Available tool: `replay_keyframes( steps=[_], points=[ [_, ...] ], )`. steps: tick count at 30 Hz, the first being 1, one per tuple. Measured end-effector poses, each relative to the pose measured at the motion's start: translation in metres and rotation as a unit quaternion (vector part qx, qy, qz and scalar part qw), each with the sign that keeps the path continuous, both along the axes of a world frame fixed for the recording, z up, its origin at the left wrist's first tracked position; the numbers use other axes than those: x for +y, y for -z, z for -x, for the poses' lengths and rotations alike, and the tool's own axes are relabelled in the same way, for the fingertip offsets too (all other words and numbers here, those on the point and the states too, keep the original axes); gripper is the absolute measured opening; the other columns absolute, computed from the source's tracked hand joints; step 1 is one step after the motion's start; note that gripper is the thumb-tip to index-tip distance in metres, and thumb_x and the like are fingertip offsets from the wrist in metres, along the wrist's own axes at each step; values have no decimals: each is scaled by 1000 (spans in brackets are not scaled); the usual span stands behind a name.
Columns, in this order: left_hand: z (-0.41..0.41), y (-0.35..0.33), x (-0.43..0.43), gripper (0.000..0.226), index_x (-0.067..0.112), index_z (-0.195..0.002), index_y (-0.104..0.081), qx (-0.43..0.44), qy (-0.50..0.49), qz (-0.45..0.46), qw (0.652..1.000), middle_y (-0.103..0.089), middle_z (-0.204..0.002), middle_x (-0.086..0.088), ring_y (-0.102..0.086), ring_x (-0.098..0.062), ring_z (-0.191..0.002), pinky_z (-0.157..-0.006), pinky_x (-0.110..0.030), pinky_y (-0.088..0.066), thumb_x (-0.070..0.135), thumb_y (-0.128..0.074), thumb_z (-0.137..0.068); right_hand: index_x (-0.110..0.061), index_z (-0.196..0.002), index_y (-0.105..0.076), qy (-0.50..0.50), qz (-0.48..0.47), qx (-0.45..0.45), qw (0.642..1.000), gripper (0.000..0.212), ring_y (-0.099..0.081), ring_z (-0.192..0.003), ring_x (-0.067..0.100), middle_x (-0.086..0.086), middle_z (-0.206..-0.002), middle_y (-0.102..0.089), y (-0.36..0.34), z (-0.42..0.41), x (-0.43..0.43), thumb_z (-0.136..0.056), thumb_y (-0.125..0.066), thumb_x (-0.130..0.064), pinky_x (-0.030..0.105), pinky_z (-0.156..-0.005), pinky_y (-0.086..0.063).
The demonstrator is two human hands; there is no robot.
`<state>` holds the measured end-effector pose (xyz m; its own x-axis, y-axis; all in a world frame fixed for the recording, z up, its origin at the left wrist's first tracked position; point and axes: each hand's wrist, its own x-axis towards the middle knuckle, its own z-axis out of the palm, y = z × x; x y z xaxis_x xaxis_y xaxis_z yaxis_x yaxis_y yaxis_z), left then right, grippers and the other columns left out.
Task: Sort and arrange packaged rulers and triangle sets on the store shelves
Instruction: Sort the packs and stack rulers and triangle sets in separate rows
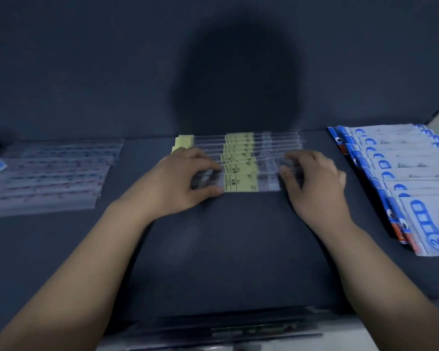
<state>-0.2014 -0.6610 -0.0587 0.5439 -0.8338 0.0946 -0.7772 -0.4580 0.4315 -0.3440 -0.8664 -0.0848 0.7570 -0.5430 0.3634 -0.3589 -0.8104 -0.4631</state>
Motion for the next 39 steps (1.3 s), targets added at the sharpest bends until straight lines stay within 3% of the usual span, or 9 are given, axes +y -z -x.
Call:
replay_keyframes(
  steps=[5, 8, 11, 15, 25, 28, 31, 34, 39],
  points=[
    [1, 1, 0, 45, 32, -122, -61, -42, -2, -1, 999, -54, -115, 16, -49, -9, -110, -98, -37, -43, 55, -50, -85, -27, -110, -60, -14, 0, 21, 1000, 23, -50, -113, 15, -10, -118, -58, -2, 3, 1, -95, -44, -37, 22, -81, -14],
    [3, 1, -2, 49, 31, -124, -60, -59, -11, -5, 998, -55, -115, 17, -47, -8, -108, -97, -35, -42, 57, -45, -85, -27, -116, -59, -4, -1, 50, 999, 36, -47, -117, 16, -9, -122, -56, -5, 3, 2, -88, -52, -48, 23, -87, -16],
    [5, 0, -2, 43, 30, -123, -61, -67, -12, -7, 998, -55, -114, 16, -47, -8, -107, -96, -34, -42, 53, -50, -87, -23, -114, -59, 18, 17, 70, 997, 46, -47, -110, 23, -3, -113, -56, -6, 3, 2, -80, -61, -53, 31, -92, -21],
    [5, 2, -1, 39, 28, -121, -63, -73, -10, 3, 997, -57, -114, 13, -49, -10, -107, -94, -35, -44, 48, -57, -89, -20, -105, -61, 37, 21, 59, 997, 40, -49, -102, 27, 1, -102, -56, -9, 4, 2, -80, -63, -50, 36, -89, -25],
    [9, 0, -1, 36, 27, -114, -68, -63, -32, 37, 997, -60, -109, 12, -54, -9, -103, -91, -35, -47, 47, -63, -84, -20, -105, -60, 26, -1, 61, 998, 38, -48, -101, 27, 2, -109, -57, -11, 6, 3, -87, -51, -51, 33, -85, -21],
    [12, -6, 2, 38, 25, -115, -68, -53, -38, 26, 998, -60, -112, 10, -53, -10, -105, -92, -34, -45, 47, -65, -84, -18, -110, -59, 23, 7, 92, 995, 39, -48, -105, 31, 7, -115, -58, -17, 7, 10, -86, -53, -48, 37, -91, -23],
    [15, -18, 10, 45, 22, -114, -65, -53, -40, -22, 998, -59, -115, 8, -51, -12, -109, -95, -32, -43, 54, -63, -82, -16, -118, -57, 9, 35, 124, 992, 45, -47, -113, 34, 12, -121, -58, -27, 9, 24, -85, -55, -47, 41, -95, -24],
    [16, -34, 26, 54, 22, -124, -59, -88, -36, -94, 991, -58, -124, 3, -49, -16, -116, -98, -33, -39, 61, -51, -87, -11, -123, -55, 6, 58, 131, 990, 54, -53, -109, 39, 17, -125, -56, -47, 10, 52, -82, -59, -45, 48, -91, -38],
    [7, -62, 114, 57, 22, -124, -59, -179, -86, -76, 977, -62, -117, 0, -56, -21, -110, -93, -37, -42, 63, -42, -89, -12, -125, -54, -85, 84, 53, 991, 56, -55, -106, 37, 11, -124, -57, -77, -10, 155, -81, -58, -47, 43, -85, -45]
  ],
)
